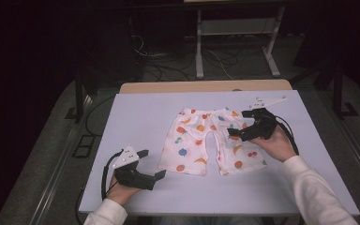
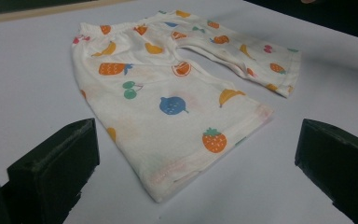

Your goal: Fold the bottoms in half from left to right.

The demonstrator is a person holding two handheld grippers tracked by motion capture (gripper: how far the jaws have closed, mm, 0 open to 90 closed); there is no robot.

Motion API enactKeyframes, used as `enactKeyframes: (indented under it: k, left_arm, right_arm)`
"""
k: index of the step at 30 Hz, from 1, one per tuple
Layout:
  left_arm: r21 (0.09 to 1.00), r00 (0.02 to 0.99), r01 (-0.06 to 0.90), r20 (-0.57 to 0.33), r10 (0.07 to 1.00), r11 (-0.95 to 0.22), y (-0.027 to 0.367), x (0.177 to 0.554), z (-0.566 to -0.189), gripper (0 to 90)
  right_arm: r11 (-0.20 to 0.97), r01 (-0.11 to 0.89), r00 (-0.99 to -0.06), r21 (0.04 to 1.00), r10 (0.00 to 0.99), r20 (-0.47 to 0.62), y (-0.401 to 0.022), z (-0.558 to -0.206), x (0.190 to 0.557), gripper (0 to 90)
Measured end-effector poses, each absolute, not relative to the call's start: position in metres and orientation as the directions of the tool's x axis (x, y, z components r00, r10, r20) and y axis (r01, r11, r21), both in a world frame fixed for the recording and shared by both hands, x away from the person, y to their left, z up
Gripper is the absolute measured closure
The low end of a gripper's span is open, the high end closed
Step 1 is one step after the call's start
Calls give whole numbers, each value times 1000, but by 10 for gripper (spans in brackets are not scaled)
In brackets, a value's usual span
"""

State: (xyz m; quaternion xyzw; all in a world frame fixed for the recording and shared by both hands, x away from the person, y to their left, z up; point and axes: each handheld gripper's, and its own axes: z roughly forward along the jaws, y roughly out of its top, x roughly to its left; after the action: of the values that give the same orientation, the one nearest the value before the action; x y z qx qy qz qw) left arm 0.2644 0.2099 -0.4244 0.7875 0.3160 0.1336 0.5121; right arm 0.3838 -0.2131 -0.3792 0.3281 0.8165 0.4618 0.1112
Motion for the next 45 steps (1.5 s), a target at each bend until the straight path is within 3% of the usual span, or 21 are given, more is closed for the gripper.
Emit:
enactKeyframes:
  k: [45]
  left_arm:
    - [889,764,367,-122,634,-272,209,264,-425,0]
  right_arm:
    - [431,429,-791,794,603,100,-147,-370,444,0]
